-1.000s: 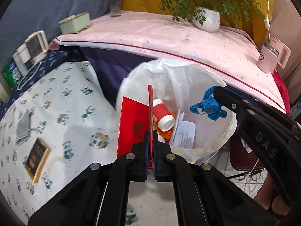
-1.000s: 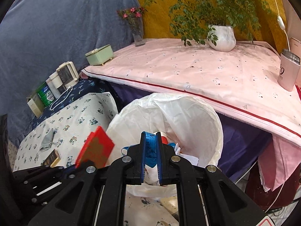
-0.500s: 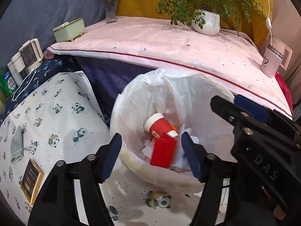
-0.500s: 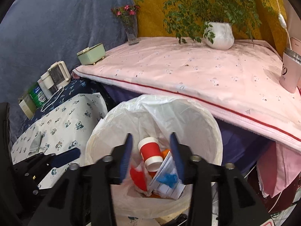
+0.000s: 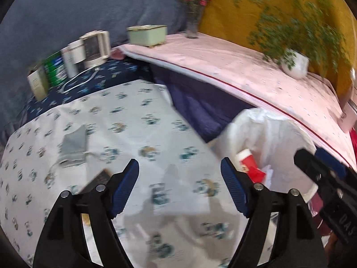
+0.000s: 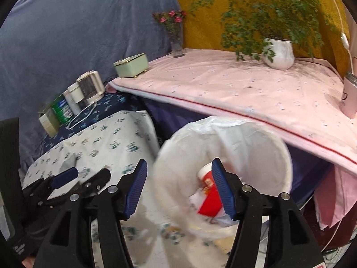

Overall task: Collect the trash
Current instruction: 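Move both open tools back over the grey pouch and gold box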

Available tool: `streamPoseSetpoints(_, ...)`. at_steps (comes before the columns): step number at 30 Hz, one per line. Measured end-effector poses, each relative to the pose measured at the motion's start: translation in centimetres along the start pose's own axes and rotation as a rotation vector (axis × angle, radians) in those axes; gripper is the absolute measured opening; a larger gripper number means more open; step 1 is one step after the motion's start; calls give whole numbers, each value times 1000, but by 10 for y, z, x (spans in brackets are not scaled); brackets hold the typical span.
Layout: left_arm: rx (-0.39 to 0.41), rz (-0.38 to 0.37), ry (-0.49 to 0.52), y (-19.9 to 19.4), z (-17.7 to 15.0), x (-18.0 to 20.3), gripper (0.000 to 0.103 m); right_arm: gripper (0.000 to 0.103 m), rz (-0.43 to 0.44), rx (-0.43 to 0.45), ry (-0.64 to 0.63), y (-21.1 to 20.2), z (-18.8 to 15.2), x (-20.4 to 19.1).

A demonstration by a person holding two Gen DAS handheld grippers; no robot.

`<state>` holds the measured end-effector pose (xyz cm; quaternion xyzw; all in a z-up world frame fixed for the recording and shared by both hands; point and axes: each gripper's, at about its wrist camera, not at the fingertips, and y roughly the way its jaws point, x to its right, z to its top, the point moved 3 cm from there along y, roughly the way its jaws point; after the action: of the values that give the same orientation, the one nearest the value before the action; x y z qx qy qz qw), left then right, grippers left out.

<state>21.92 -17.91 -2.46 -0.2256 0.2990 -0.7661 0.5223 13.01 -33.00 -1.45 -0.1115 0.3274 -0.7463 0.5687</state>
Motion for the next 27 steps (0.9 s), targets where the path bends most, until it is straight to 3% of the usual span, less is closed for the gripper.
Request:
streamPoseSetpoints(5,-8,89,-114,-15,-7,-75,73,60,72,-67,-50,10,-22,-68)
streamPoseSetpoints(12,-42,170,-144,-19,-20,-153,73,61,151,-175,-47,39,-59,-162)
streamPoseSetpoints(17,-50,197,-143,-18,-23,-194,74,62,139,-230,-30,63,-82,-206)
streamPoseSetpoints(27,-48,200,-162,-6,-19,-242,74,66,-28,-238,32,101,-96,-247)
